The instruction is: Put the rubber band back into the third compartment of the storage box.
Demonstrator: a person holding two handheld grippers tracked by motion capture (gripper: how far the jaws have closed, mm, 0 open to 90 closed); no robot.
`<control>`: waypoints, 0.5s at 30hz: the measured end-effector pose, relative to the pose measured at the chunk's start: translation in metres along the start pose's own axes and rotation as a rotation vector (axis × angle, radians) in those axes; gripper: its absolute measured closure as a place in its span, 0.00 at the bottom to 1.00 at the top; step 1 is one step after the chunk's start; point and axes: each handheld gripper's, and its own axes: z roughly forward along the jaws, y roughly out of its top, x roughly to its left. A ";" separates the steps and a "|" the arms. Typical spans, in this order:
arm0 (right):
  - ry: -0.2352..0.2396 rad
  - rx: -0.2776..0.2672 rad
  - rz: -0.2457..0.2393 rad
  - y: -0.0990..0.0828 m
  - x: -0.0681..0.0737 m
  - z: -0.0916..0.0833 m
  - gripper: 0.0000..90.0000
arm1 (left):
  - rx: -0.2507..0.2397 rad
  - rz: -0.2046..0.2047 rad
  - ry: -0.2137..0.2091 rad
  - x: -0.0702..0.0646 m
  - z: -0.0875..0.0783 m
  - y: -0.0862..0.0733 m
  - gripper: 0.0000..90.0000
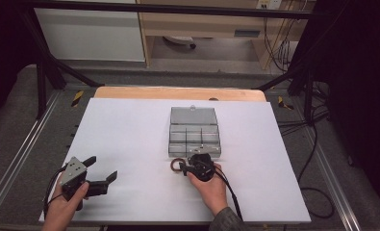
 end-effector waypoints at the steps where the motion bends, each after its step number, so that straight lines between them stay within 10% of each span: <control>1: -0.009 -0.002 -0.001 0.000 0.000 0.001 0.67 | 0.000 0.001 0.001 0.000 0.000 0.000 0.04; 15: -0.038 0.017 -0.122 -0.001 0.010 0.005 0.96 | 0.002 0.004 0.000 0.000 0.001 0.000 0.04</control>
